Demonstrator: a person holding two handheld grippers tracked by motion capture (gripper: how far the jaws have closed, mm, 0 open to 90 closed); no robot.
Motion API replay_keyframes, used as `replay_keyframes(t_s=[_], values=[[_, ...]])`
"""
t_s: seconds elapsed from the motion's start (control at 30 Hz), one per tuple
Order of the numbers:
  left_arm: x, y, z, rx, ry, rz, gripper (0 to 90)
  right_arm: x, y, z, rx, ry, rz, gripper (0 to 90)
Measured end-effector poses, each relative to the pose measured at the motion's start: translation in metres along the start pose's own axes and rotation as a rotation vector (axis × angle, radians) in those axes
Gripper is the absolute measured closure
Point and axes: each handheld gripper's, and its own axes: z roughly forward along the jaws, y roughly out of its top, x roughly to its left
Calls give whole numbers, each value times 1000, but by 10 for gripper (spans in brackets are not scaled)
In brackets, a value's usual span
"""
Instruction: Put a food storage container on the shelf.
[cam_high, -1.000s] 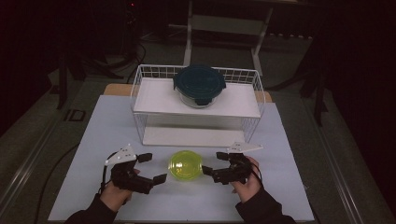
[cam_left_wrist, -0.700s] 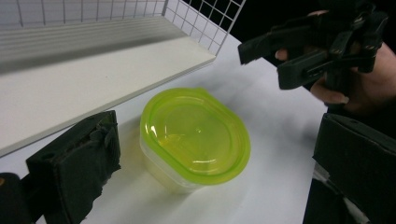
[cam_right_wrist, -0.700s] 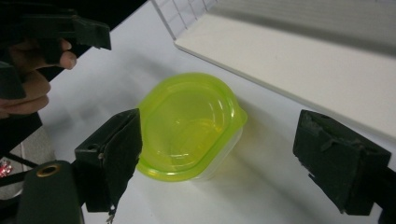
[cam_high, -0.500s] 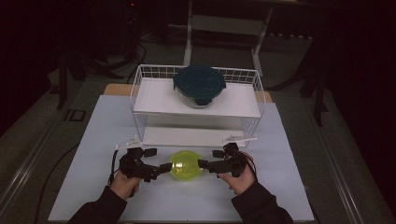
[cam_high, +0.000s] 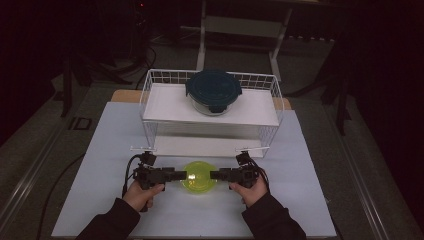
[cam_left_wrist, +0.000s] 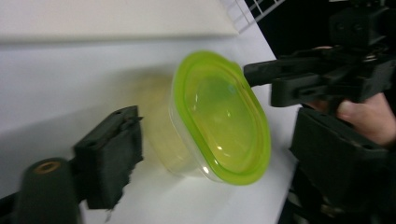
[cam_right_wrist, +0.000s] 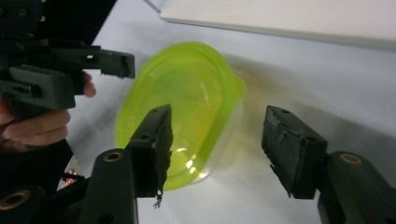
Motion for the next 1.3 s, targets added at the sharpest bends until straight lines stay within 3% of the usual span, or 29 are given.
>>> replay_keyframes(t_s=[0.1,0.33,0.47,0.7,0.87,1.13,1.3], values=[[2,0,5,23,-5,-30,247,-4,-2,3,17,5,36,498],[7,-2,13,62,-22,-73,564,-9,-4,6,30,32,84,650],[11,-3,15,73,-21,-102,678,-10,-5,6,34,52,106,715],[5,-6,11,78,12,-72,740,-4,-9,6,41,83,109,751],[2,-10,8,84,18,-89,761,4,-13,3,24,64,94,776],[-7,-11,7,100,49,-61,788,14,-14,-2,4,5,19,811],[-18,-9,1,70,55,-5,794,17,-15,-8,-7,13,9,810]])
